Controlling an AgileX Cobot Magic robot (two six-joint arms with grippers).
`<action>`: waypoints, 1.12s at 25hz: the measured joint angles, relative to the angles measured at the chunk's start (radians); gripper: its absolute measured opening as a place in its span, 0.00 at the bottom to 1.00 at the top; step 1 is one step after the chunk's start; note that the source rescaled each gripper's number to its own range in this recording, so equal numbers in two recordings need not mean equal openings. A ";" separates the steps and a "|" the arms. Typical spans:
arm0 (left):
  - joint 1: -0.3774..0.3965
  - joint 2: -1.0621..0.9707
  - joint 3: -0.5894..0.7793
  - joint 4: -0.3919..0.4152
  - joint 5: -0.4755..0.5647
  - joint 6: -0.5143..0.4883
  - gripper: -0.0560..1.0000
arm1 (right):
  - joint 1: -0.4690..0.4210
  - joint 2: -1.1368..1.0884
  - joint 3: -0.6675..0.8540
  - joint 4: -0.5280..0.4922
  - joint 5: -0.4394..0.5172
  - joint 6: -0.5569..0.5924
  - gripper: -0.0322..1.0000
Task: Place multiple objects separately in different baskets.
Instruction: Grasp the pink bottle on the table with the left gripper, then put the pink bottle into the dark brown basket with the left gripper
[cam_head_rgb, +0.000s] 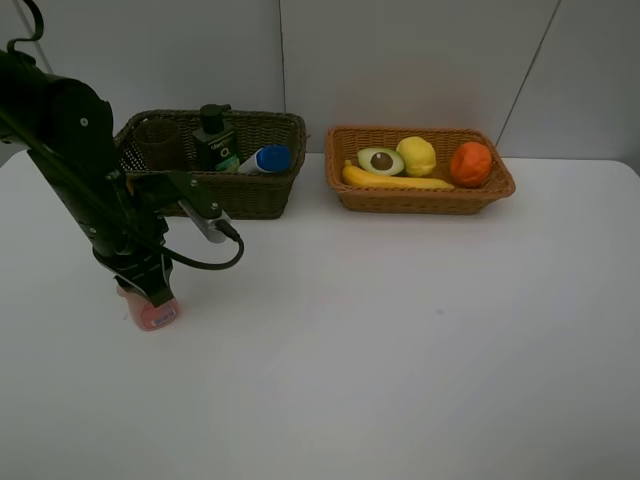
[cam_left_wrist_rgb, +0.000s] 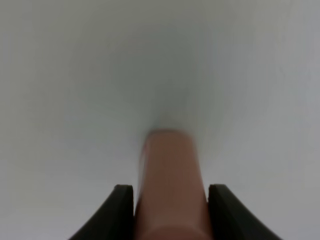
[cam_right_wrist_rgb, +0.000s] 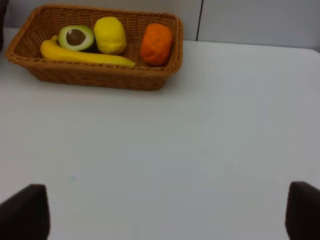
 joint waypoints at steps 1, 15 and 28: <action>0.000 0.000 -0.006 0.000 0.014 0.000 0.45 | 0.000 0.000 0.000 0.000 0.000 0.000 1.00; 0.000 0.001 -0.309 0.001 0.367 -0.098 0.45 | 0.000 0.000 0.000 0.000 0.000 0.000 1.00; 0.000 0.002 -0.574 0.002 0.443 -0.106 0.45 | 0.000 0.000 0.000 0.000 0.000 0.000 1.00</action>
